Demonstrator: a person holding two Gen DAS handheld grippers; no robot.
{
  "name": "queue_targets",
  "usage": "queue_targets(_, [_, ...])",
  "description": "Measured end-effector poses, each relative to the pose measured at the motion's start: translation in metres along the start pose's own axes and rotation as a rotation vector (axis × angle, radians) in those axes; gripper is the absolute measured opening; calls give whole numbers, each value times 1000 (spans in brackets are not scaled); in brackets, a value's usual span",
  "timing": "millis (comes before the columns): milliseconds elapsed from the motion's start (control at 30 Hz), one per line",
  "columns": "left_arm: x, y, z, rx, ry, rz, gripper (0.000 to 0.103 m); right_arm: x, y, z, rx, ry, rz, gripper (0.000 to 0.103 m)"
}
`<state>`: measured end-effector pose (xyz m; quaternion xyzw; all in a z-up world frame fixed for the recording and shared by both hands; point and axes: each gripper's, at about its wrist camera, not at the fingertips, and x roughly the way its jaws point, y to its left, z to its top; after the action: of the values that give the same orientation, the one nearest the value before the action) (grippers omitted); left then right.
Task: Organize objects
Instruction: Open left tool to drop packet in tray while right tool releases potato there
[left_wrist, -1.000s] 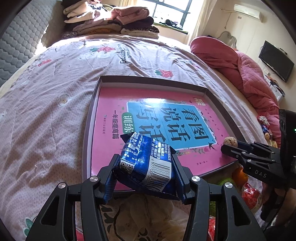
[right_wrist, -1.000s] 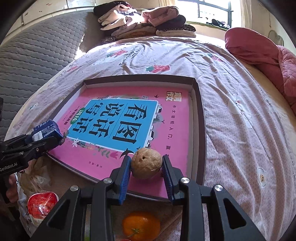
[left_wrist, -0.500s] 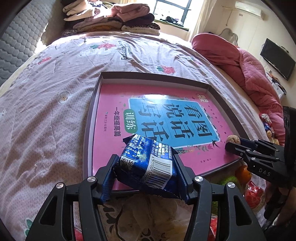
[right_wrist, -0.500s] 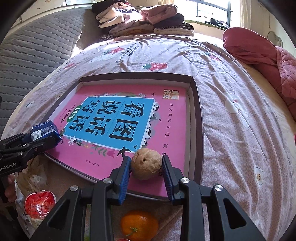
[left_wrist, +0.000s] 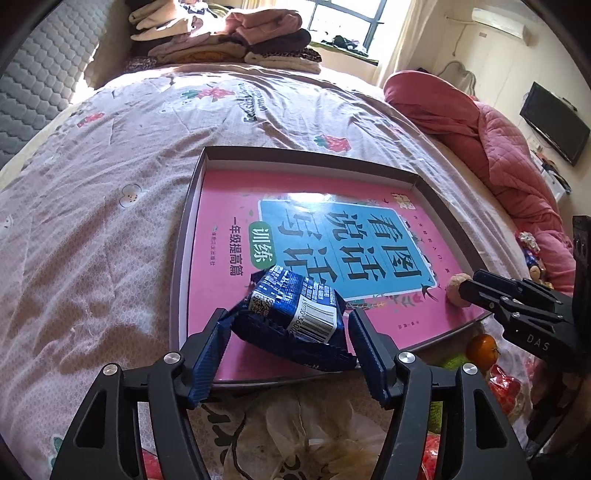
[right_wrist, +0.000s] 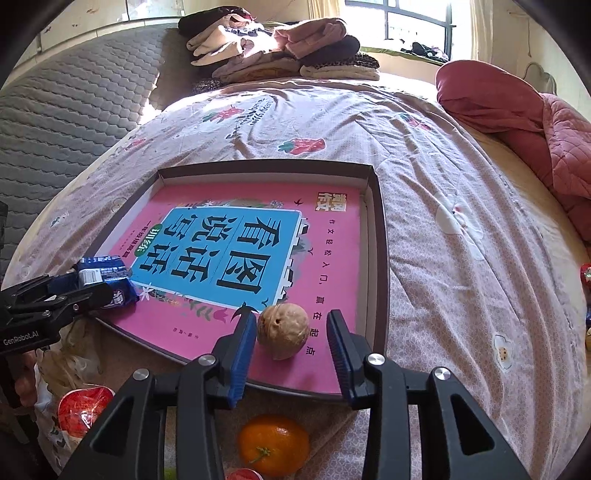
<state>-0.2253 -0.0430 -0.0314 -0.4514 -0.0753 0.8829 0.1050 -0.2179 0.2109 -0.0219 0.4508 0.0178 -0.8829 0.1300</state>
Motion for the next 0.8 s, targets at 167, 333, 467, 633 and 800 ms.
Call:
queue_targets(167, [-5, 0, 1, -2, -19, -2, 70, -8, 2, 1, 1, -26, 1, 40])
queue_targets(333, [-14, -1, 3, 0, -37, 2, 70, -16, 5, 2, -3, -48, 8, 40])
queue_targets(467, [-26, -4, 4, 8, -67, 5, 70, -24, 7, 3, -11, -70, 9, 40])
queue_targets(633, [-43, -7, 4, 17, -106, 12, 71, -36, 13, 4, -27, -103, 14, 40])
queue_targets(800, [-58, -13, 2, 22, -135, 16, 74, -50, 23, 3, -55, -141, 27, 46])
